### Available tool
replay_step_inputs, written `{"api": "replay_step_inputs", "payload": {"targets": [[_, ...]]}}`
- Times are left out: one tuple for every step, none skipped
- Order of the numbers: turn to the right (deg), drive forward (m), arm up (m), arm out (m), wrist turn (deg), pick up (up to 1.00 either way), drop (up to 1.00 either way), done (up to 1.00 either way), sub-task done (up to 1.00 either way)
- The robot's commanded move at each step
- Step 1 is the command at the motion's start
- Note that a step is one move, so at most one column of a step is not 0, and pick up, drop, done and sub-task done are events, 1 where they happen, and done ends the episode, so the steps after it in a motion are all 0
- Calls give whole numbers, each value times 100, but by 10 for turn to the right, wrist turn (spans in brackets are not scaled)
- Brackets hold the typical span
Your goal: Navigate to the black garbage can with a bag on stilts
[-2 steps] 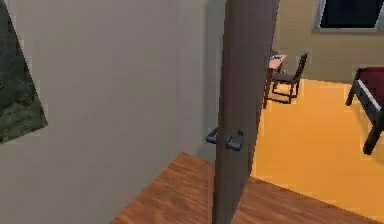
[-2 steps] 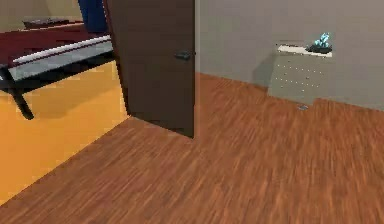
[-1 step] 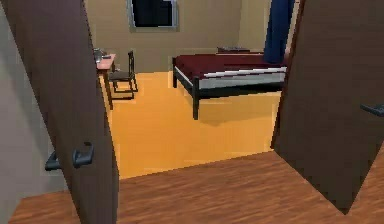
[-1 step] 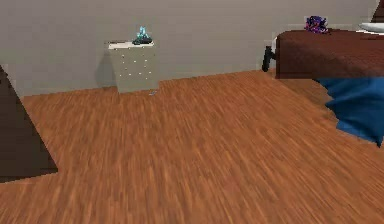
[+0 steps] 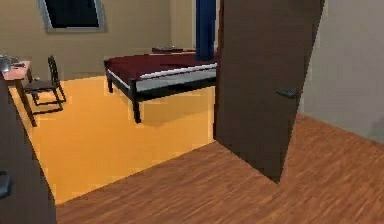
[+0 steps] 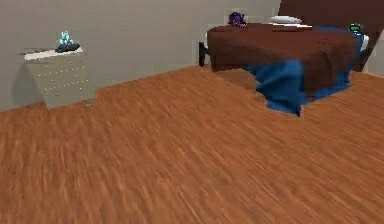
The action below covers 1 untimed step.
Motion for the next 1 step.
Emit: {"api": "replay_step_inputs", "payload": {"targets": [[0, 55, 0, 0, 0, 0, 0, 0, 0]]}}
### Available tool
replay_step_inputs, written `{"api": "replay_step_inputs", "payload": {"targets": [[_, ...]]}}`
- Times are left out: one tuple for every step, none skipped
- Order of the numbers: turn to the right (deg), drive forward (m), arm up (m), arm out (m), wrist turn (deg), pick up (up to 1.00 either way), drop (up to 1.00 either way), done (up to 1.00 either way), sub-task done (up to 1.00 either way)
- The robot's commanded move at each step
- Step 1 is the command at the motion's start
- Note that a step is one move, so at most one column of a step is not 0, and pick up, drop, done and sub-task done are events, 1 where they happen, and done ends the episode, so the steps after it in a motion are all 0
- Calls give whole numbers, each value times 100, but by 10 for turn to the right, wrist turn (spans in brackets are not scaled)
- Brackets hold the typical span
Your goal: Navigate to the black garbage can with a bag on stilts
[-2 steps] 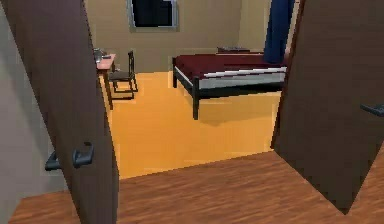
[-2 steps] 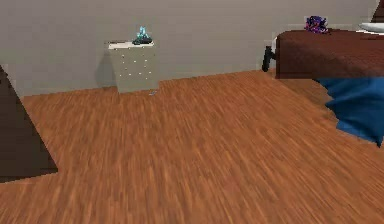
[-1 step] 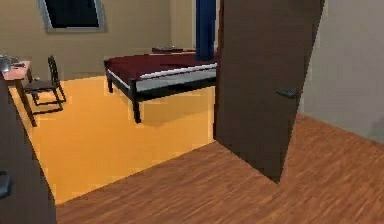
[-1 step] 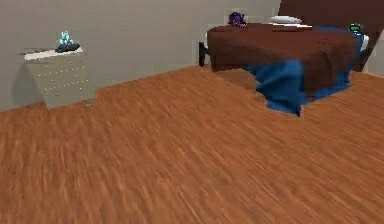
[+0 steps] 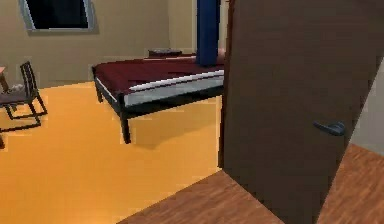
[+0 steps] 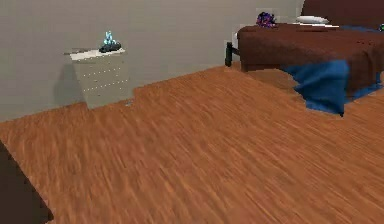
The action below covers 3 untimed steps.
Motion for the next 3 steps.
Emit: {"api": "replay_step_inputs", "payload": {"targets": [[-210, 0, 0, 0, 0, 0, 0, 0, 0], [0, 10, 0, 0, 0, 0, 0, 0, 0], [-240, 0, 0, 0, 0, 0, 0, 0, 0]]}}
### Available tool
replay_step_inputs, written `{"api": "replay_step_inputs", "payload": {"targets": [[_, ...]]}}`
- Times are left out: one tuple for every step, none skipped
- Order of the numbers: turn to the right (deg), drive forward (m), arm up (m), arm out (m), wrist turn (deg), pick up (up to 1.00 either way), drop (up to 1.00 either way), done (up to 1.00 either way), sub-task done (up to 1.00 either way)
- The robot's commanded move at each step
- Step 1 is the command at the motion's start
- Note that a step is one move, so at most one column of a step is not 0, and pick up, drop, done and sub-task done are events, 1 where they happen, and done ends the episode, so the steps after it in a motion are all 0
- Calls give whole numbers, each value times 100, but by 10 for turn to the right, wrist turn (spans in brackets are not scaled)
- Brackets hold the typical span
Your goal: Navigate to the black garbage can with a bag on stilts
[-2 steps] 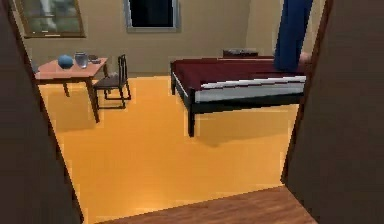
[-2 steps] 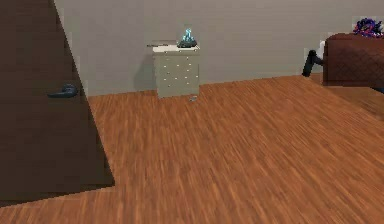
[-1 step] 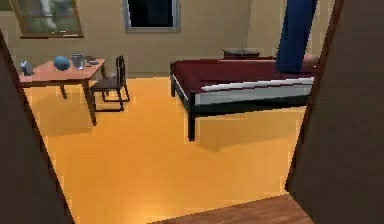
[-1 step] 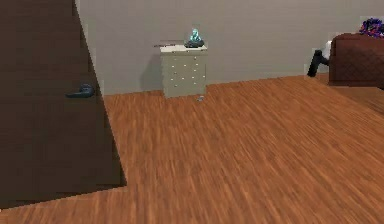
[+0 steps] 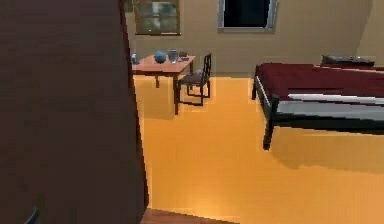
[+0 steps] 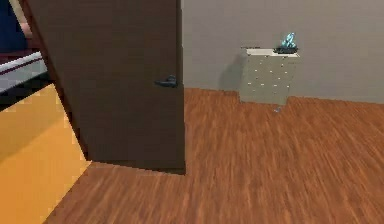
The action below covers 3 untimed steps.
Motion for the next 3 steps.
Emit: {"api": "replay_step_inputs", "payload": {"targets": [[0, 100, 0, 0, 0, 0, 0, 0, 0], [-30, 0, 0, 0, 0, 0, 0, 0, 0], [0, 55, 0, 0, 0, 0, 0, 0, 0]]}}
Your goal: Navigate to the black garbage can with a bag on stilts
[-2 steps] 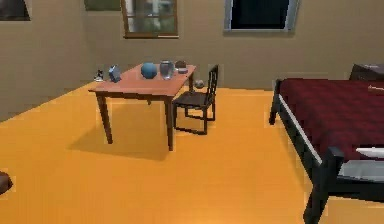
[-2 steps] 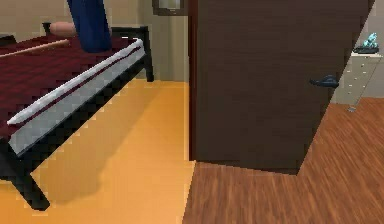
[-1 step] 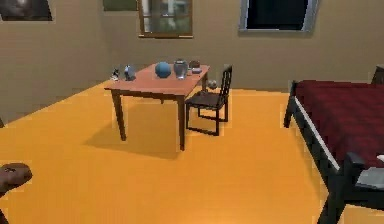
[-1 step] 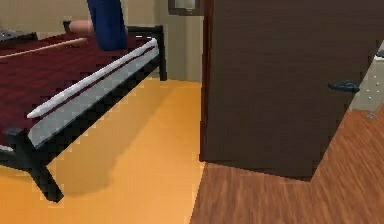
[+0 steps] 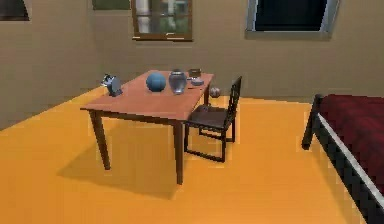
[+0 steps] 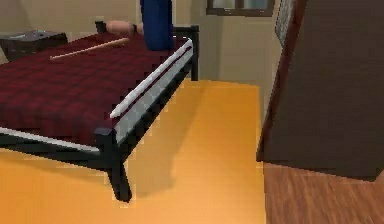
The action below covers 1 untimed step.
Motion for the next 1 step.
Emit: {"api": "replay_step_inputs", "payload": {"targets": [[-420, 0, 0, 0, 0, 0, 0, 0, 0]]}}
